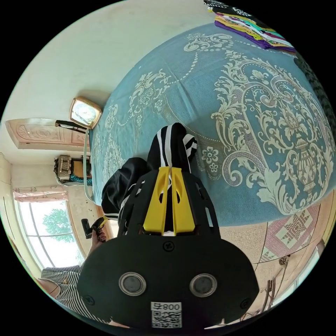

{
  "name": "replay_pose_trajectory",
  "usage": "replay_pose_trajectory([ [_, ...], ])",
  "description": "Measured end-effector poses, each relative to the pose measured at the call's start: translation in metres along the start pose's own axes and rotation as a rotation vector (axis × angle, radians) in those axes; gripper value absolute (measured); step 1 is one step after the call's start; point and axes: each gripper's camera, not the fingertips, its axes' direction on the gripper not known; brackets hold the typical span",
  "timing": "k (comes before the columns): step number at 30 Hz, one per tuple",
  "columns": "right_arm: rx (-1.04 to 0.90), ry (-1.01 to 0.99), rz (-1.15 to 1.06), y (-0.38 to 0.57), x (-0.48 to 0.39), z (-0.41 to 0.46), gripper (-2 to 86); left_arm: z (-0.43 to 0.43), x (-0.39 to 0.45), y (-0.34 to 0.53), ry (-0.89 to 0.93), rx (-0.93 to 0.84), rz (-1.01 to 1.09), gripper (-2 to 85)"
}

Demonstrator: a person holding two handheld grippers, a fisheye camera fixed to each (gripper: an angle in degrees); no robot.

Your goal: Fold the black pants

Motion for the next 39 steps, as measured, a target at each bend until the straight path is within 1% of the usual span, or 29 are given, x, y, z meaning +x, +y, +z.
replay_pose_trajectory([
  [3,0.060,-0.171,0.002,0.009,0.015,-0.022,0.8,-0.022,0.005,-0.003,0.076,0.070,0.023,2.1],
  [5,0.138,-0.315,0.008,0.021,0.028,-0.046,0.6,-0.039,0.010,-0.006,0.127,0.136,0.053,1.9],
  [6,0.157,-0.343,0.005,0.024,0.030,-0.052,0.6,-0.050,0.015,-0.010,0.141,0.172,0.074,1.7],
  [8,0.262,-0.468,-0.016,0.039,0.037,-0.080,0.4,-0.067,0.025,-0.017,0.155,0.230,0.122,1.5],
  [10,0.348,-0.540,-0.050,0.047,0.036,-0.102,0.4,-0.091,0.040,-0.031,0.163,0.309,0.192,1.3],
  [14,0.540,-0.582,-0.129,0.044,0.027,-0.154,0.3,-0.122,0.063,-0.066,0.177,0.423,0.295,0.9],
  [16,0.597,-0.548,-0.162,0.027,0.020,-0.170,0.3,-0.129,0.081,-0.100,0.109,0.440,0.336,0.8],
  [18,0.602,-0.490,-0.173,-0.004,0.013,-0.177,0.4,-0.126,0.091,-0.125,0.045,0.448,0.330,0.9],
  [20,0.531,-0.472,-0.150,-0.059,0.010,-0.171,0.5,-0.117,0.094,-0.147,0.034,0.443,0.287,1.1],
  [21,0.507,-0.435,-0.141,-0.073,0.009,-0.168,0.5,-0.108,0.094,-0.158,-0.001,0.433,0.270,1.4],
  [22,0.459,-0.358,-0.094,-0.098,0.010,-0.159,0.6,-0.097,0.093,-0.166,-0.075,0.410,0.245,1.7],
  [23,0.409,-0.283,-0.080,-0.117,0.011,-0.149,0.7,-0.092,0.090,-0.169,-0.102,0.397,0.218,1.9],
  [26,0.276,-0.103,-0.029,-0.147,0.025,-0.115,0.7,-0.070,0.073,-0.169,-0.099,0.327,0.172,3.2],
  [27,0.266,-0.089,-0.021,-0.149,0.030,-0.109,0.7,-0.065,0.065,-0.166,-0.115,0.306,0.151,3.9],
  [32,0.253,-0.221,0.030,-0.124,0.097,-0.083,1.3,-0.060,0.030,-0.137,-0.076,0.190,0.036,7.4],
  [34,0.256,-0.249,0.070,-0.104,0.119,-0.082,1.8,-0.057,0.019,-0.121,-0.158,0.117,0.027,9.0],
  [39,0.334,-0.325,0.148,-0.034,0.160,-0.090,2.9,-0.045,-0.001,-0.091,-0.208,-0.020,0.054,11.2],
])
